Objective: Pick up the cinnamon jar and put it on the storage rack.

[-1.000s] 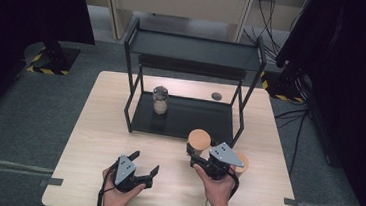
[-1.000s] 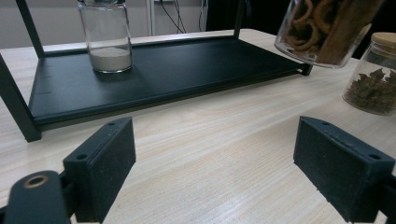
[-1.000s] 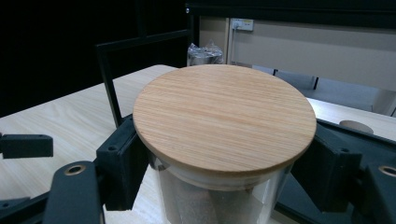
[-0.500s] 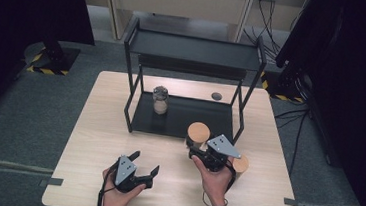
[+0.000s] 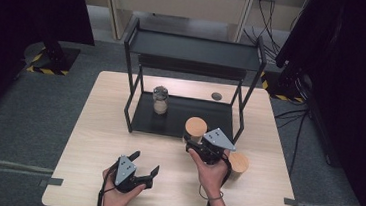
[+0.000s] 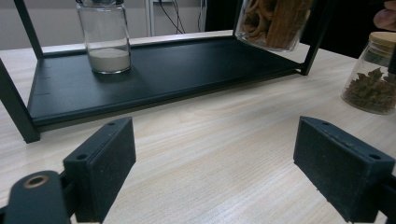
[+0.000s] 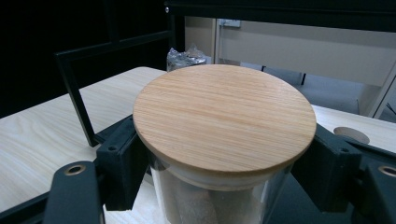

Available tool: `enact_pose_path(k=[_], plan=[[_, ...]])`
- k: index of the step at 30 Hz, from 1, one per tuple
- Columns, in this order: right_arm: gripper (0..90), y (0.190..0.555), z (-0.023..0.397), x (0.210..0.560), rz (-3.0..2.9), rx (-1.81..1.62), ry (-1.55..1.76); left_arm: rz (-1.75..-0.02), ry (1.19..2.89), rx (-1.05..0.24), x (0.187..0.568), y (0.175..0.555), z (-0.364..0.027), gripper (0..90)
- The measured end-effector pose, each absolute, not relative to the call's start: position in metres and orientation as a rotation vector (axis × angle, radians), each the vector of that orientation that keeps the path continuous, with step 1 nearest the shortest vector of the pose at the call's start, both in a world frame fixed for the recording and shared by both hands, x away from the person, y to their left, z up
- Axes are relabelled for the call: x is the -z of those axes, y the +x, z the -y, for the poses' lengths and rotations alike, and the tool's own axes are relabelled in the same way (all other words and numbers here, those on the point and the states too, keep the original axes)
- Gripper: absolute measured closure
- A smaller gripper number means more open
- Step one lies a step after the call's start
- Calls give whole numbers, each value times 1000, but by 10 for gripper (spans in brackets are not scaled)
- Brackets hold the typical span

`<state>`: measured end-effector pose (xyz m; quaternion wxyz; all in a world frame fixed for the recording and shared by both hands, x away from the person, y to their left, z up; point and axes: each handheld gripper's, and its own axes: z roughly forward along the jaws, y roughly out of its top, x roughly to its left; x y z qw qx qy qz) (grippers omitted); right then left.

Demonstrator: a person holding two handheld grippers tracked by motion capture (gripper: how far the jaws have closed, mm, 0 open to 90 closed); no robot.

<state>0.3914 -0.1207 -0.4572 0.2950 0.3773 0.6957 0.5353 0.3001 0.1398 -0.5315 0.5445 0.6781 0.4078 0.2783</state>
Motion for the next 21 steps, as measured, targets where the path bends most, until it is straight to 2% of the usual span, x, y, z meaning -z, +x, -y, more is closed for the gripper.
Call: enact_pose_path(k=[21], plan=[[262, 414, 112, 456, -1849, -1400, 1032, -965, 1611, -657, 531, 300, -140, 126]])
